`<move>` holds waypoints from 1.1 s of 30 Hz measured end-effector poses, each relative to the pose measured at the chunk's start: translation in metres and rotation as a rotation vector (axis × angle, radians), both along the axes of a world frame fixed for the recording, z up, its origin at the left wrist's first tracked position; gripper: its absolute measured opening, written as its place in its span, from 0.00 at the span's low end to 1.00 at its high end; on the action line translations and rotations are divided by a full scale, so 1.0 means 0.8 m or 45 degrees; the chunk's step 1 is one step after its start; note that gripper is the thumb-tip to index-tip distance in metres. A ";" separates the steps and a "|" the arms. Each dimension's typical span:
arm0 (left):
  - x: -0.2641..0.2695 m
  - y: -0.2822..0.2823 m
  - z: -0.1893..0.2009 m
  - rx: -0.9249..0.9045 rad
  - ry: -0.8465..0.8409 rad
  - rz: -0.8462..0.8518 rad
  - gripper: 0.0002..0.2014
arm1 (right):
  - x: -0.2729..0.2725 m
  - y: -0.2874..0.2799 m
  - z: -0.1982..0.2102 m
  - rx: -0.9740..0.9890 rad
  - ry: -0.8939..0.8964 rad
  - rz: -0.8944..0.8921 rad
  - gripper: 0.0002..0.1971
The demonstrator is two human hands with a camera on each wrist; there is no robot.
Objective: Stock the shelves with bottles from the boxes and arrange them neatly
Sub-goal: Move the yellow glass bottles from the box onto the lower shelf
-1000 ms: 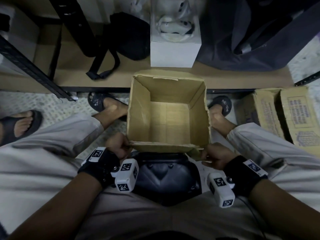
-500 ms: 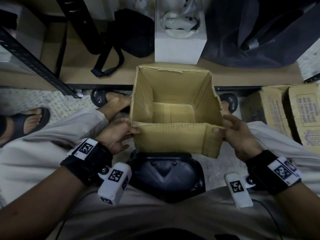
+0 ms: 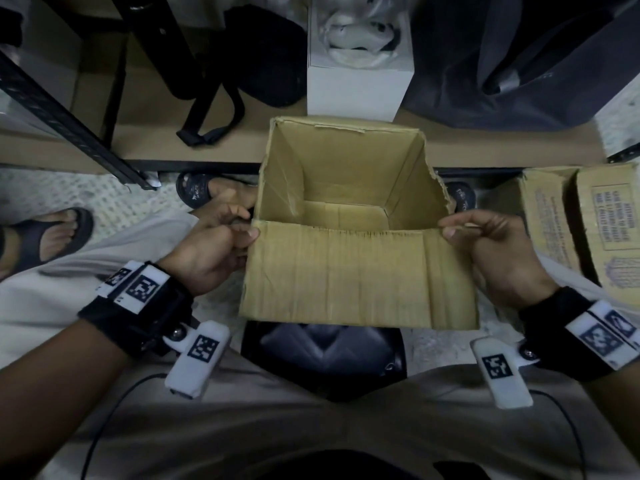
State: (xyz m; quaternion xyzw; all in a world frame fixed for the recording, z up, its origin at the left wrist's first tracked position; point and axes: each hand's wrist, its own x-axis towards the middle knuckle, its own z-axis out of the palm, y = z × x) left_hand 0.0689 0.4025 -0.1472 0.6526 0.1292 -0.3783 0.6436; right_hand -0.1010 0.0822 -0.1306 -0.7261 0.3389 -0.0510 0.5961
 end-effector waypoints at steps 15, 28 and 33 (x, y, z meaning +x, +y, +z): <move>-0.014 0.020 -0.029 0.000 0.493 -0.082 0.14 | -0.012 0.002 -0.020 0.998 0.711 -0.259 0.05; 0.039 0.007 -0.030 0.160 0.568 0.019 0.05 | 0.020 -0.016 -0.018 1.181 0.219 -0.553 0.11; 0.091 -0.026 -0.044 0.210 0.482 0.072 0.09 | 0.055 -0.034 -0.027 1.064 0.222 -0.578 0.09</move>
